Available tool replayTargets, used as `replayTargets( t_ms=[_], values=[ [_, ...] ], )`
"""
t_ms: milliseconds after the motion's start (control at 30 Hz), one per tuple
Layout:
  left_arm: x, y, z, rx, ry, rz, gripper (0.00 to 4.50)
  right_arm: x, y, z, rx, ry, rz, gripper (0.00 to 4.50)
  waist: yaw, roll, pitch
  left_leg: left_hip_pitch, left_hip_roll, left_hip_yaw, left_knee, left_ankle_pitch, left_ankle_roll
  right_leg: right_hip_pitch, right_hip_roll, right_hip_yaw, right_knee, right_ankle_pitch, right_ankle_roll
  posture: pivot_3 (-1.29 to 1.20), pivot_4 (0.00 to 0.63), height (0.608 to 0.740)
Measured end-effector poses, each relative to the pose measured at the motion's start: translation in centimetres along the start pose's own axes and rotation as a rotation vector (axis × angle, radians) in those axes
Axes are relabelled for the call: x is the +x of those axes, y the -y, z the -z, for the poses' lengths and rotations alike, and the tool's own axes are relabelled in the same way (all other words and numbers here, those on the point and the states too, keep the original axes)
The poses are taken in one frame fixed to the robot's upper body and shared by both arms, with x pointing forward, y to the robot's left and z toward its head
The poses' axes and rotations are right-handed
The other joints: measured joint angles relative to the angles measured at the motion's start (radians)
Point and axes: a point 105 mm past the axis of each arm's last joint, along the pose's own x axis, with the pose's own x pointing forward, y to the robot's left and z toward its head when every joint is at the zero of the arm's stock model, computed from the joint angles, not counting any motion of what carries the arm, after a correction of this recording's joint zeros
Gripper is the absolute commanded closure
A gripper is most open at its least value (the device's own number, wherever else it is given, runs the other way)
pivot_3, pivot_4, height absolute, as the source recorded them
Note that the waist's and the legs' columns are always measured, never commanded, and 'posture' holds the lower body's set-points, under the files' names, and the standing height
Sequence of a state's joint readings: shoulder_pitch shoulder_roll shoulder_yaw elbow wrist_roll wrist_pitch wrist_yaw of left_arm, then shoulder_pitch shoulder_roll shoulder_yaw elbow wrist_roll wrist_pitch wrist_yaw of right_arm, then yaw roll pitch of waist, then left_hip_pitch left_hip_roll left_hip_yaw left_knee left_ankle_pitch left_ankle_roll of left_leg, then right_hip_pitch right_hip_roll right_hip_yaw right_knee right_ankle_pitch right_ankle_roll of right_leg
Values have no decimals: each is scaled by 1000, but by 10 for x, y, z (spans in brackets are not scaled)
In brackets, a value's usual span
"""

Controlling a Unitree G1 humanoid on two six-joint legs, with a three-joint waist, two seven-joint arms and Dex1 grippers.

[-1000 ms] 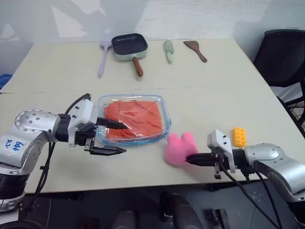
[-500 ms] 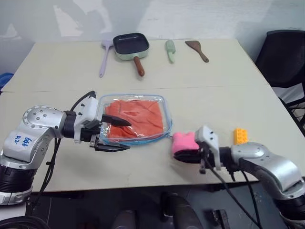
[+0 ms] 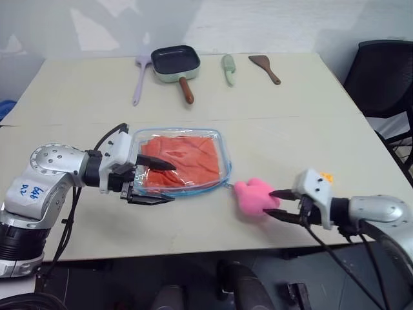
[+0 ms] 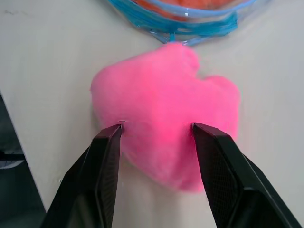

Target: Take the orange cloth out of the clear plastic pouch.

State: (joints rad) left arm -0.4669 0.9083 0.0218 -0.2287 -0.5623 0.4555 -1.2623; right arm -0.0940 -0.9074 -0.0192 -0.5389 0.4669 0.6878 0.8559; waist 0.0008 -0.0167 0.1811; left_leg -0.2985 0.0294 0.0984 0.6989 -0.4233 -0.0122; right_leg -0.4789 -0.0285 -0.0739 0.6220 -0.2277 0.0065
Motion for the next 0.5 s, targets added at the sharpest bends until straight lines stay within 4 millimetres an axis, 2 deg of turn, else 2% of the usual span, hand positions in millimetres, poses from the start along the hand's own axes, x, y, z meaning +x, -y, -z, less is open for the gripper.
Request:
replayTargets(
  t_ms=[67,167,333,367,500],
  values=[
    [0,0,0,2,1,0,777,10,1,1,0,13,-9,2071,-3,0,0,0,0,0,0,0,0,0,0,0,0,0,0,0,150,740],
    [1,-1,0,8,-2,-2,777,17,2,4,-1,15,-17,2642,-2,0,0,0,0,0,0,0,0,0,0,0,0,0,0,0,150,740],
    [0,-1,1,10,-4,-3,777,20,-1,6,1,22,-49,4278,-2,0,0,1,0,0,0,0,0,0,0,0,0,0,0,0,150,740],
    [0,-1,1,10,-4,-3,777,19,-2,6,3,25,-55,4465,-2,0,0,1,0,0,0,0,0,0,0,0,0,0,0,0,150,740],
    [0,-1,1,10,-4,-3,777,13,-11,2,55,41,-120,4465,-1,0,0,0,1,0,0,0,0,0,0,0,0,0,0,0,150,740]
  ],
)
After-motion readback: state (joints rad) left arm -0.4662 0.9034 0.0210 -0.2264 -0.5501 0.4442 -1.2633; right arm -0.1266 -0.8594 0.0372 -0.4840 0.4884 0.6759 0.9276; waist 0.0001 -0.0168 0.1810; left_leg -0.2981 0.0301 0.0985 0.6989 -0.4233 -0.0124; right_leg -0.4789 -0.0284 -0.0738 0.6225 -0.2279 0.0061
